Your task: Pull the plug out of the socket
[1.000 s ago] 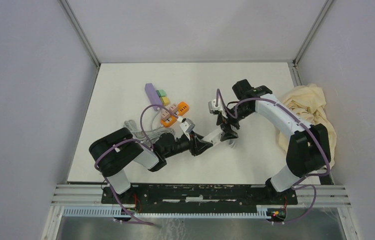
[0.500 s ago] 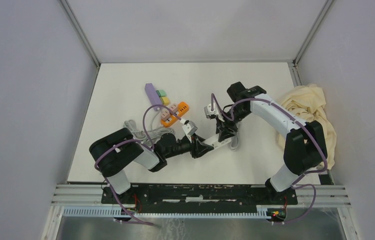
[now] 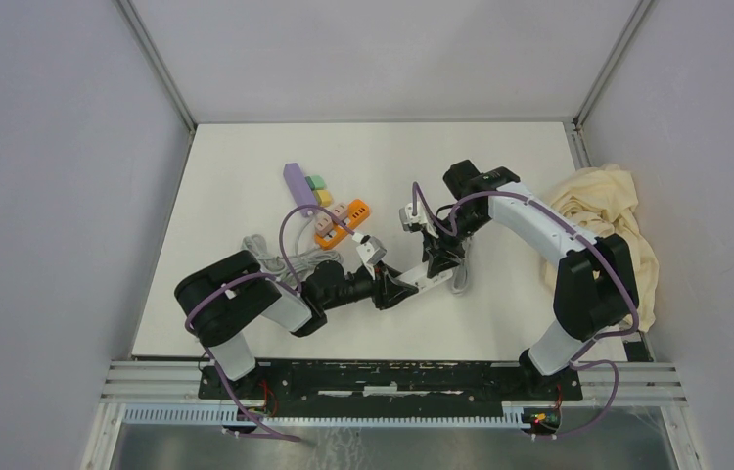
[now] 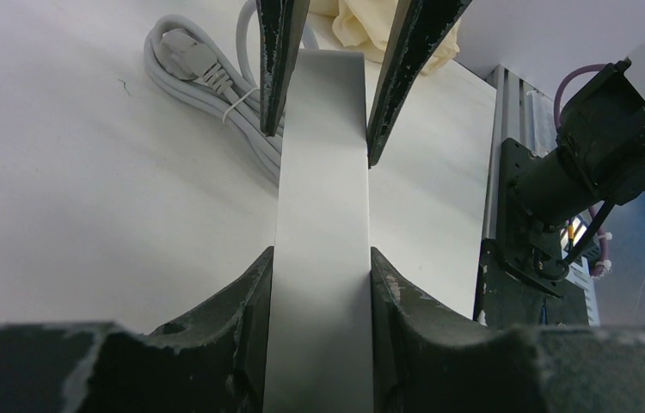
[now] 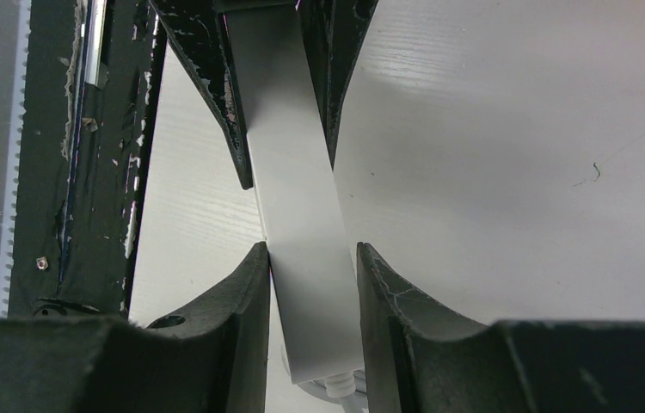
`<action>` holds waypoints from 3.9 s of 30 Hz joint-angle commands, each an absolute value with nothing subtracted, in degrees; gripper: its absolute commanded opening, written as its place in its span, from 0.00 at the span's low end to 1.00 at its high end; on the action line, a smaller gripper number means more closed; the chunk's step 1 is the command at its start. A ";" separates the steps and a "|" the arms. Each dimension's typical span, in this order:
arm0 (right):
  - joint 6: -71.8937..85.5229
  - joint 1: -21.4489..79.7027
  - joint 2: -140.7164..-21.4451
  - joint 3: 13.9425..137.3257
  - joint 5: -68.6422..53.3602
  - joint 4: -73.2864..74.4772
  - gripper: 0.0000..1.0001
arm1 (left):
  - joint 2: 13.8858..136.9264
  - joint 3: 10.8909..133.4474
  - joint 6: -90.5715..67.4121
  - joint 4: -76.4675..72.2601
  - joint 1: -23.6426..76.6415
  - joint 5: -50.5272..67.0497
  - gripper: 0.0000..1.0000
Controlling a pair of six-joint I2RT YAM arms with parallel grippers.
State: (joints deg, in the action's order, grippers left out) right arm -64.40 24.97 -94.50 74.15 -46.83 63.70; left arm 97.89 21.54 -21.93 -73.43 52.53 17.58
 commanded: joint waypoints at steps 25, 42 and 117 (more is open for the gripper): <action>-62.04 17.67 -93.88 76.89 -49.34 62.17 0.00 | 91.34 9.02 -22.99 -90.14 52.00 -4.33 0.97; -59.68 7.75 -91.28 77.68 -53.55 61.62 0.00 | 90.27 5.94 -24.87 -93.60 51.43 -9.74 0.97; -1.79 0.27 -66.38 60.44 -56.19 11.93 1.00 | 62.40 24.38 -43.43 -26.87 48.44 -8.88 0.98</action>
State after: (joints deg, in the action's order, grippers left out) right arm -5.54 2.83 -72.16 66.24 -46.94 20.80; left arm 68.71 20.21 -38.87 -45.98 48.60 -5.54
